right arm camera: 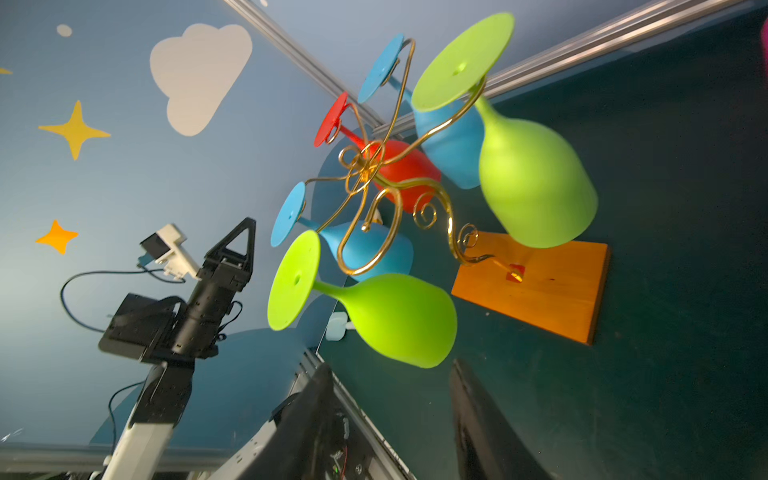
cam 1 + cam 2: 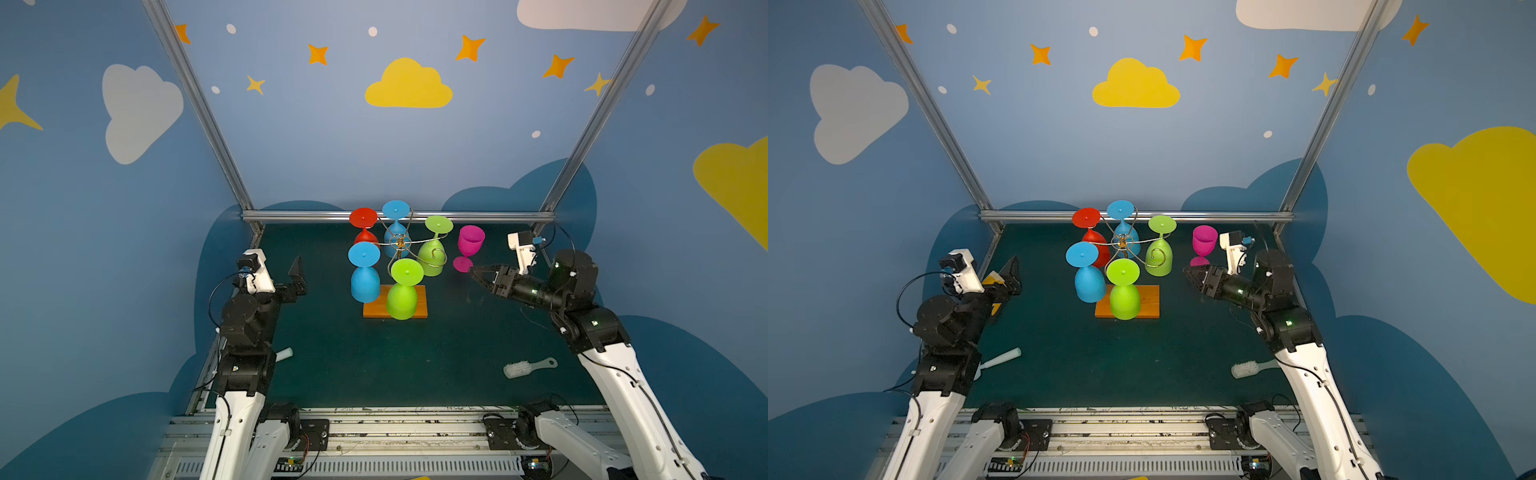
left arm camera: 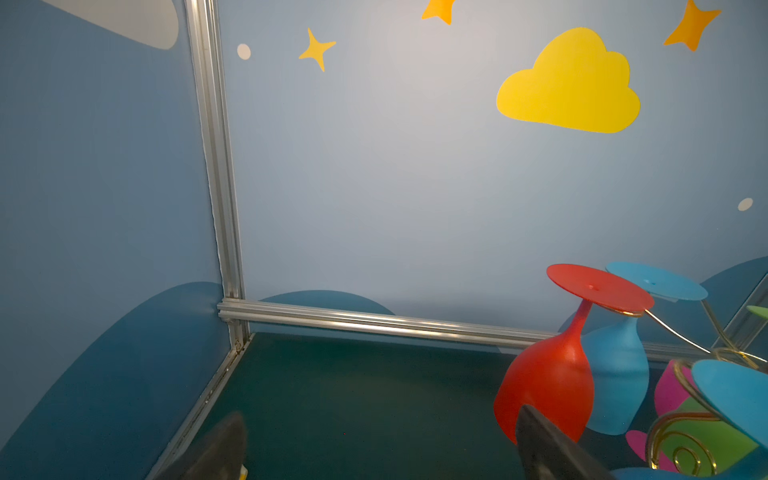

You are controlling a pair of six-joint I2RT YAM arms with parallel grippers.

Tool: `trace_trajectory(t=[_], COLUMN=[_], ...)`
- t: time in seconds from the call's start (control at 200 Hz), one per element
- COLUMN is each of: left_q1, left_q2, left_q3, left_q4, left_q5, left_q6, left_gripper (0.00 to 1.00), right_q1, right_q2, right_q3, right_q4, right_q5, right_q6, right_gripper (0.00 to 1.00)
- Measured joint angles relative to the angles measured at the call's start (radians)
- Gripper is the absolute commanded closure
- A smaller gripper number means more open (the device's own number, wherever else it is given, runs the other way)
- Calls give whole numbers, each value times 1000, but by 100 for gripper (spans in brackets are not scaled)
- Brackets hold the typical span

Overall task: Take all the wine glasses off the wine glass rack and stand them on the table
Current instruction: 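Reach the right gripper to the foot of a lime-green glass on the rack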

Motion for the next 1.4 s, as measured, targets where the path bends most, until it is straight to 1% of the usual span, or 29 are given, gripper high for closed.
trace_trajectory(t=[0.145, 0.345, 0.526, 0.691, 0.991, 1.397], left_q1=[8, 15, 23, 37, 50, 60], left_q2=[26, 29, 25, 24, 22, 19], left_q3=[17, 18, 18, 18, 18, 18], left_q4=[-15, -28, -35, -36, -41, -41], left_q5=[10, 32, 39, 44, 58, 72], left_q6=[-26, -35, -39, -48, -58, -69], left_gripper=[0, 0, 0, 0, 1, 0], right_q1=[92, 185, 243, 290, 328, 346], right_q2=[-24, -3, 46, 95, 180, 200], right_q3=[-66, -79, -79, -77, -27, 8], right_q4=[64, 127, 183, 217, 267, 296], right_q5=[24, 86, 119, 138, 146, 151], right_q6=[75, 147, 195, 213, 229, 232], right_gripper=[58, 65, 64, 61, 61, 61])
